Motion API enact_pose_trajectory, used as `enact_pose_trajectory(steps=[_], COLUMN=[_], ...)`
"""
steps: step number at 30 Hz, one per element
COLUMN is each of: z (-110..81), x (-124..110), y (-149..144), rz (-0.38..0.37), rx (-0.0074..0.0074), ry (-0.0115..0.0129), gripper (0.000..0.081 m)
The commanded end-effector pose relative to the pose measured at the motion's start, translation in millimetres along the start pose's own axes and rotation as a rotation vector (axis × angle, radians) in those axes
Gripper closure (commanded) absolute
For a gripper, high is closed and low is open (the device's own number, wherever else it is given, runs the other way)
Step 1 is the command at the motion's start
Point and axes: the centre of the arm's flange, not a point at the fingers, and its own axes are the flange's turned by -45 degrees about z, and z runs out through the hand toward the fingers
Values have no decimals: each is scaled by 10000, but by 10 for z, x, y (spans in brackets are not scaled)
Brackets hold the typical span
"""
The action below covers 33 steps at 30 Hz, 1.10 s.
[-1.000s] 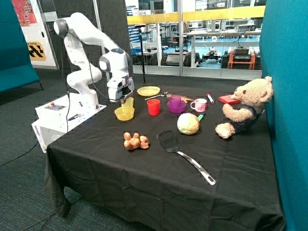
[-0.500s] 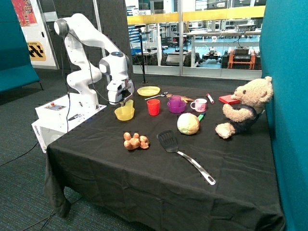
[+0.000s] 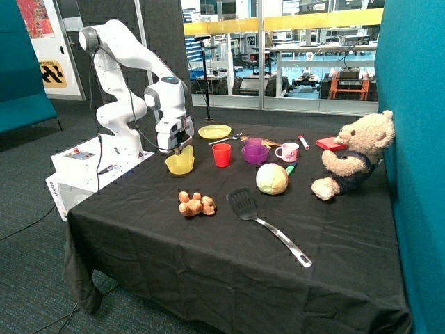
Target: Match the cups with the appropriate bowls
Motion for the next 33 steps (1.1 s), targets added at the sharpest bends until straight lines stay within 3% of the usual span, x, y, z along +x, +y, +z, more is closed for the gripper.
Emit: enact_pose_trajectory(steps=[1,10,19,26,33], z=[26,42,19,-131,-311], x=[17,7,5,-5,-118], y=[-5,25,7,-140,-314], rz=[-100,-54,-198,-735,-1280], rx=[13,13,13,13,13], ry=[5,5,5,6,6], gripper=[101,30,79,136,143])
